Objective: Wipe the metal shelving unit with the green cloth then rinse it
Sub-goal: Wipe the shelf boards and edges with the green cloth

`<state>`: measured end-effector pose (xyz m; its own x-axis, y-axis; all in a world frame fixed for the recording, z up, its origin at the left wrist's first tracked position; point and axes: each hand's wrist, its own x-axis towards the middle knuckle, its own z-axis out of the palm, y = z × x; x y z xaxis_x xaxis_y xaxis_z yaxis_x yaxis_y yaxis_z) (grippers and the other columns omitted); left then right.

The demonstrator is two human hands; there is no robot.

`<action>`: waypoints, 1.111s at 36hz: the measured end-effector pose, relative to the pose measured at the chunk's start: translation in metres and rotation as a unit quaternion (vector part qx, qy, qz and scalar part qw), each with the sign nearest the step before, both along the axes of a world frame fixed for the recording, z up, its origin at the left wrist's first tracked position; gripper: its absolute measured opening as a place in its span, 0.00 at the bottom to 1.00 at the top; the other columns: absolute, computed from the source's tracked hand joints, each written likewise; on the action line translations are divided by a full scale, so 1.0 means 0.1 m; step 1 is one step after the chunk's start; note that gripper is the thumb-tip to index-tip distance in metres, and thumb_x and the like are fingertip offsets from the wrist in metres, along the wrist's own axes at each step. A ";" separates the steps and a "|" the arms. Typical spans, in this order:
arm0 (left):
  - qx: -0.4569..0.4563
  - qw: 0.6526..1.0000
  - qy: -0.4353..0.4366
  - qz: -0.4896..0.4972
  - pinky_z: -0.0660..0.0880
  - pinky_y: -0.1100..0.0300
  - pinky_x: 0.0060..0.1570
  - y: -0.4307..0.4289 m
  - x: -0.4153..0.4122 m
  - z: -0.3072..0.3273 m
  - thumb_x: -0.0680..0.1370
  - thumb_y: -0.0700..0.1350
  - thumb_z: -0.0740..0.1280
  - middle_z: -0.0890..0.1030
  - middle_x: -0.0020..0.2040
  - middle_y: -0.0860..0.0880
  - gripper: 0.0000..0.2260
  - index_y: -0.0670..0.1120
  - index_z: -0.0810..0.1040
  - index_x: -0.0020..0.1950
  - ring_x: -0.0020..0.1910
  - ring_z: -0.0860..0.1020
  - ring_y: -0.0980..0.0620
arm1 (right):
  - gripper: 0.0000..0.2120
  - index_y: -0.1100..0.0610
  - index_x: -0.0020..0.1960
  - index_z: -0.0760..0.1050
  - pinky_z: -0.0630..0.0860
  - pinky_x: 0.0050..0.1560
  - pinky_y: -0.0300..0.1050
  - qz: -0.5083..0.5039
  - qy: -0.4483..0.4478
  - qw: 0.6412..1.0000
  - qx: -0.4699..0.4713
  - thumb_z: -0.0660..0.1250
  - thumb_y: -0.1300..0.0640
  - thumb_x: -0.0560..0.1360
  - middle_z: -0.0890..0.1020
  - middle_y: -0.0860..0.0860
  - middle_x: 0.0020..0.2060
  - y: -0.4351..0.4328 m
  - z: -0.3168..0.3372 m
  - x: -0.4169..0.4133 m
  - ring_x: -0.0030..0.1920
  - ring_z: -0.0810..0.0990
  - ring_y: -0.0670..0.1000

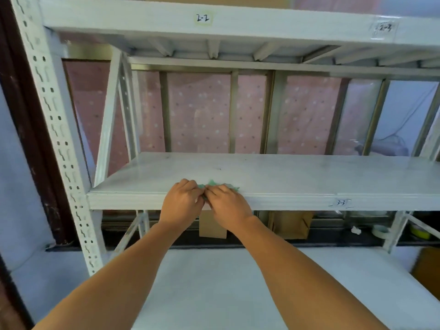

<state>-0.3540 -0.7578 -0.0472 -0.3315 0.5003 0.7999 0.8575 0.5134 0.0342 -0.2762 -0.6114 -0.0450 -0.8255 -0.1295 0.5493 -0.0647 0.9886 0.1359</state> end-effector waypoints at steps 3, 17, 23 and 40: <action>-0.003 1.000 0.004 -0.004 0.73 0.55 0.39 0.35 0.17 0.02 0.72 0.38 0.70 0.80 0.37 0.49 0.04 0.44 0.86 0.43 0.39 0.74 0.48 | 0.22 0.55 0.73 0.68 0.70 0.68 0.49 -0.003 -0.004 1.000 0.004 0.65 0.59 0.79 0.74 0.51 0.69 0.35 0.00 0.18 0.69 0.71 0.52; -0.023 0.997 -0.014 -0.075 0.73 0.53 0.37 2.01 1.00 0.04 0.72 0.36 0.71 0.77 0.34 0.48 0.03 0.42 0.83 0.40 0.36 0.72 0.47 | 0.23 0.53 0.73 0.68 0.71 0.66 0.48 -0.048 -0.031 0.998 -0.025 0.65 0.60 0.78 0.75 0.50 0.68 1.97 0.04 1.18 0.68 0.71 0.52; -0.025 0.992 0.006 -0.123 0.71 0.54 0.37 2.60 1.23 0.04 0.72 0.36 0.71 0.76 0.34 0.47 0.03 0.42 0.82 0.39 0.36 0.73 0.47 | 0.23 0.53 0.73 0.68 0.68 0.70 0.48 -0.083 -0.011 0.996 -0.035 0.65 0.60 0.79 0.73 0.50 0.70 2.47 -0.01 1.55 0.70 0.70 0.51; -0.037 0.984 0.032 -0.174 0.73 0.54 0.35 4.15 1.99 0.02 0.71 0.34 0.72 0.76 0.33 0.48 0.04 0.42 0.83 0.39 0.35 0.73 0.47 | 0.26 0.57 0.74 0.68 0.73 0.68 0.51 -0.097 0.009 0.995 -0.030 0.66 0.64 0.77 0.73 0.53 0.71 4.00 -0.14 2.42 0.72 0.69 0.53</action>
<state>-0.1550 -0.3424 -0.0452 -0.0806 0.6325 0.7703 0.9808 0.1878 -0.0516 -0.0341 -0.2109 -0.0590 -0.8216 0.0647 0.5664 0.1295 0.9887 0.0748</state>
